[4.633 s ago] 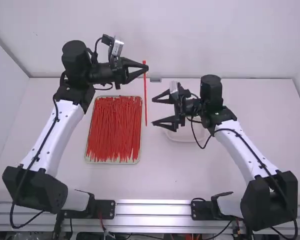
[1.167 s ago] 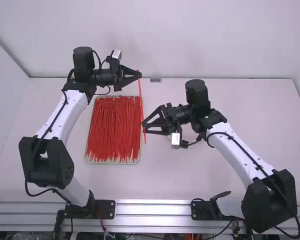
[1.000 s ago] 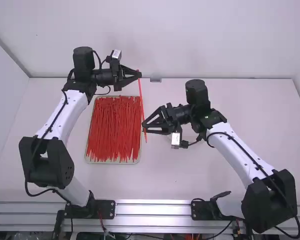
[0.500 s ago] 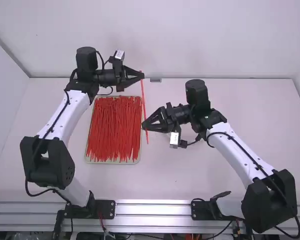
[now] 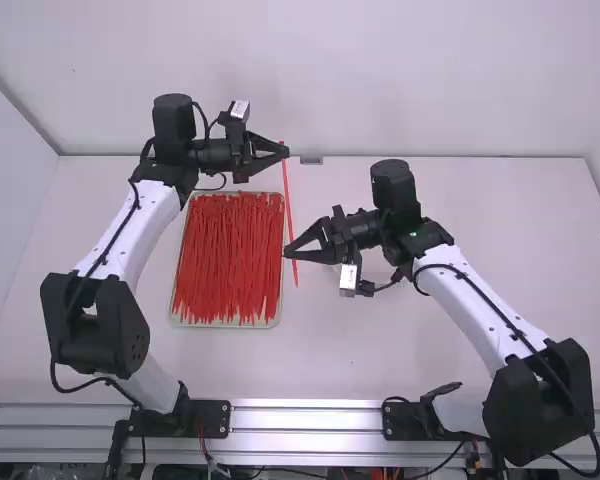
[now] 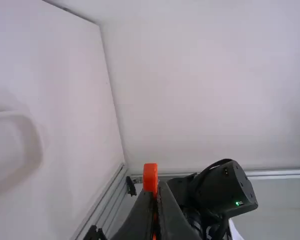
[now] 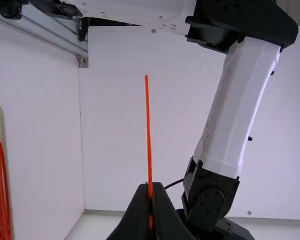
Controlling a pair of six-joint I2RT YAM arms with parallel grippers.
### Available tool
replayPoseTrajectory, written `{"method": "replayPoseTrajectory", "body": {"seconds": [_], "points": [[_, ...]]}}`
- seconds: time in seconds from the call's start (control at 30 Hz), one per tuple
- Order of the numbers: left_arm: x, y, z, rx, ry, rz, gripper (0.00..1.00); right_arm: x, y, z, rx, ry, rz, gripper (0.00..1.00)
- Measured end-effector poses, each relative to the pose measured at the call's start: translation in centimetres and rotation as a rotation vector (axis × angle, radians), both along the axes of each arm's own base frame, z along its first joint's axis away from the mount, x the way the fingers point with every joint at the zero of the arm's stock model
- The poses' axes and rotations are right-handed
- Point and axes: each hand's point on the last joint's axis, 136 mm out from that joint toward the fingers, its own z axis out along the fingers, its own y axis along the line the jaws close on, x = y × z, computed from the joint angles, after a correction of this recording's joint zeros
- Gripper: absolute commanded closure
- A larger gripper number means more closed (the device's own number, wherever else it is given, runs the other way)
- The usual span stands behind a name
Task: Fasten the cable tie
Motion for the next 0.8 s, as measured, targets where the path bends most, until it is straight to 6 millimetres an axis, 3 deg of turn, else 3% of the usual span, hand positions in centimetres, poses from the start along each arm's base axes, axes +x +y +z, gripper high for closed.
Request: {"method": "replayPoseTrajectory", "body": {"seconds": [0.53, 0.63, 0.8], "points": [[0.02, 0.0, 0.05, 0.001, -0.009, 0.0, 0.98, 0.0, 0.0, -0.07, -0.004, 0.008, -0.002, 0.95], [0.03, 0.0, 0.08, 0.001, -0.011, 0.0, 0.98, 0.0, 0.0, -0.06, -0.003, 0.005, -0.001, 1.0], [0.05, 0.08, 0.04, 0.005, -0.022, 0.0, 0.98, -0.01, -0.01, -0.07, -0.004, 0.009, -0.001, 1.0]]}}
